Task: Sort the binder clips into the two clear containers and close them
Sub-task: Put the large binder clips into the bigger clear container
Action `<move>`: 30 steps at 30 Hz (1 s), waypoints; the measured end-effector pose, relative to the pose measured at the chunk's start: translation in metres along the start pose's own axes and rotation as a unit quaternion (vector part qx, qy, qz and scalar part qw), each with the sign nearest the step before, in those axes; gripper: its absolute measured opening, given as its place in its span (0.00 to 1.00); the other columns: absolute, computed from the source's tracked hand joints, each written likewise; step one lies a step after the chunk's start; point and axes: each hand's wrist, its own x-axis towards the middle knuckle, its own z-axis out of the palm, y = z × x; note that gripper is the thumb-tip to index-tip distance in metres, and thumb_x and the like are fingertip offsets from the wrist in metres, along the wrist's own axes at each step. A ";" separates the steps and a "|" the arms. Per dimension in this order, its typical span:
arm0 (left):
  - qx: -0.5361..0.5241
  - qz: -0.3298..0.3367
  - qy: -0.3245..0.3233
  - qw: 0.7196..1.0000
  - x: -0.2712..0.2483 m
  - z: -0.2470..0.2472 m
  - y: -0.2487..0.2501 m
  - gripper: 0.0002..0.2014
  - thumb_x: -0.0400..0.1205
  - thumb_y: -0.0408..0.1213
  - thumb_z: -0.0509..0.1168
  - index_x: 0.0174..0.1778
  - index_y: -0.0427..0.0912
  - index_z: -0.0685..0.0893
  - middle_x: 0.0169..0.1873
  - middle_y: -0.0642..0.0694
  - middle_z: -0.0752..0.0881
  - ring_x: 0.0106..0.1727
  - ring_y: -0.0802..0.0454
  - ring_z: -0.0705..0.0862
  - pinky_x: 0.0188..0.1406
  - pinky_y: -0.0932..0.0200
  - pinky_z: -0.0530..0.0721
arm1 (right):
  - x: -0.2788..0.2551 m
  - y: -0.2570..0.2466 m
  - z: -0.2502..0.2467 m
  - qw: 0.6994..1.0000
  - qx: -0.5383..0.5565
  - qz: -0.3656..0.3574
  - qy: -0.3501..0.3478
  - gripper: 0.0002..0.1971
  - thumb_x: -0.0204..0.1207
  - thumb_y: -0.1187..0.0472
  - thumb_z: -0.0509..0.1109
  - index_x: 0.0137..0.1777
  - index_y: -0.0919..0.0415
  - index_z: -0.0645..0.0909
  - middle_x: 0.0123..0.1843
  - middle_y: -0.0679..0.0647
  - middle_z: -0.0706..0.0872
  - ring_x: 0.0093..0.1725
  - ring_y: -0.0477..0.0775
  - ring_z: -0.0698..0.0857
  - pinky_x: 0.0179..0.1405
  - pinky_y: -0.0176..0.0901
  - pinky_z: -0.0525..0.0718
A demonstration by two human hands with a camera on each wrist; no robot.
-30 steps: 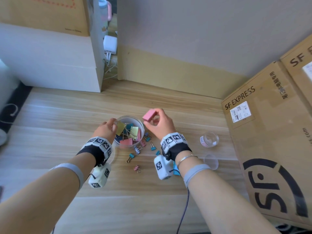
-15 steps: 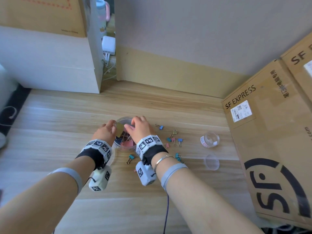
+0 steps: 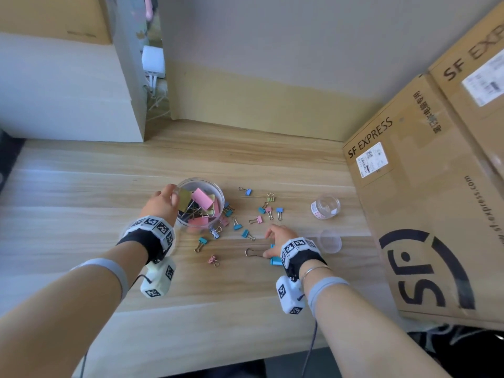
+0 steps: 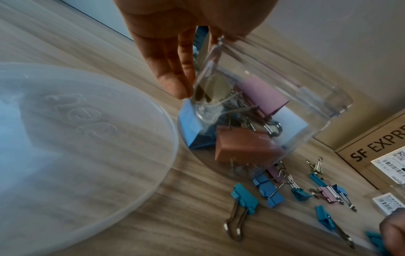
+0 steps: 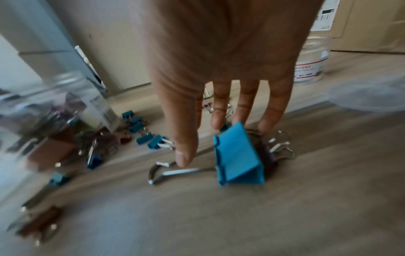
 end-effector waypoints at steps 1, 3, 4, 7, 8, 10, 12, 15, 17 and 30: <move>-0.001 -0.002 0.000 1.000 0.000 0.001 0.001 0.17 0.84 0.37 0.46 0.67 0.43 0.71 0.57 0.26 0.78 0.50 0.30 0.81 0.46 0.47 0.76 | 0.000 0.002 0.004 1.000 -0.016 -0.006 -0.004 0.26 0.61 0.57 0.82 0.57 0.53 0.75 0.61 0.54 0.77 0.60 0.56 0.80 0.59 0.46 0.79; -0.002 -0.003 0.001 1.000 0.001 0.002 0.000 0.17 0.84 0.36 0.46 0.67 0.43 0.71 0.57 0.26 0.77 0.46 0.32 0.80 0.44 0.48 0.76 | -0.001 0.004 0.012 0.999 -0.035 -0.021 -0.004 0.30 0.59 0.59 0.82 0.60 0.51 0.75 0.62 0.53 0.74 0.60 0.56 0.80 0.59 0.47 0.81; -0.003 -0.002 0.001 1.000 0.001 0.003 0.000 0.17 0.84 0.36 0.45 0.67 0.44 0.70 0.56 0.26 0.77 0.44 0.34 0.79 0.44 0.49 0.76 | -0.001 0.005 0.017 0.999 -0.040 -0.031 0.000 0.30 0.59 0.62 0.82 0.60 0.50 0.75 0.62 0.53 0.73 0.60 0.56 0.80 0.58 0.47 0.81; -0.001 -0.004 0.000 1.000 0.001 0.004 -0.001 0.17 0.84 0.37 0.45 0.67 0.44 0.70 0.56 0.27 0.77 0.42 0.38 0.76 0.43 0.49 0.75 | 0.000 0.006 0.024 0.996 -0.057 -0.057 0.026 0.25 0.62 0.66 0.78 0.58 0.52 0.76 0.58 0.52 0.74 0.60 0.57 0.79 0.56 0.44 0.80; 0.000 -0.004 -0.001 1.000 0.001 0.004 -0.001 0.17 0.84 0.37 0.45 0.67 0.45 0.70 0.57 0.27 0.77 0.42 0.37 0.77 0.43 0.49 0.75 | -0.001 0.004 0.024 0.996 -0.061 -0.062 0.035 0.22 0.63 0.65 0.76 0.57 0.52 0.77 0.56 0.52 0.74 0.61 0.58 0.78 0.55 0.43 0.80; 0.000 -0.003 0.001 1.000 0.001 0.004 -0.001 0.17 0.84 0.37 0.45 0.67 0.45 0.70 0.57 0.27 0.77 0.46 0.34 0.80 0.43 0.48 0.76 | -0.004 0.000 0.020 0.994 -0.054 -0.074 0.051 0.20 0.64 0.62 0.75 0.57 0.53 0.78 0.58 0.52 0.75 0.63 0.57 0.77 0.56 0.43 0.78; -0.001 -0.002 0.000 1.000 0.001 0.004 -0.001 0.17 0.84 0.38 0.45 0.67 0.45 0.70 0.58 0.28 0.78 0.48 0.34 0.81 0.44 0.48 0.77 | -0.008 -0.008 0.009 0.992 -0.030 -0.093 0.074 0.21 0.64 0.60 0.75 0.58 0.53 0.78 0.64 0.53 0.75 0.67 0.57 0.75 0.62 0.44 0.76; -0.004 -0.002 -0.003 1.000 0.001 0.003 -0.001 0.17 0.84 0.38 0.45 0.68 0.45 0.70 0.58 0.28 0.78 0.51 0.32 0.81 0.45 0.48 0.76 | -0.016 -0.028 -0.014 0.980 0.055 -0.134 0.139 0.21 0.68 0.61 0.74 0.62 0.54 0.78 0.68 0.54 0.75 0.71 0.56 0.74 0.68 0.43 0.72; -0.004 0.000 -0.004 1.000 0.001 0.002 -0.001 0.17 0.84 0.37 0.45 0.68 0.44 0.70 0.58 0.27 0.78 0.51 0.32 0.81 0.46 0.47 0.76 | -0.021 -0.051 -0.031 0.960 0.103 -0.179 0.187 0.21 0.70 0.61 0.73 0.64 0.54 0.79 0.67 0.54 0.76 0.66 0.54 0.77 0.66 0.39 0.71; -0.050 -0.002 -0.022 0.998 0.009 -0.005 -0.007 0.18 0.84 0.41 0.47 0.68 0.44 0.72 0.61 0.30 0.78 0.52 0.32 0.84 0.52 0.40 0.86 | -0.010 -0.156 -0.025 0.956 -0.109 -0.222 0.155 0.20 0.71 0.45 0.69 0.59 0.57 0.80 0.57 0.59 0.84 0.63 0.59 0.77 0.56 0.46 0.77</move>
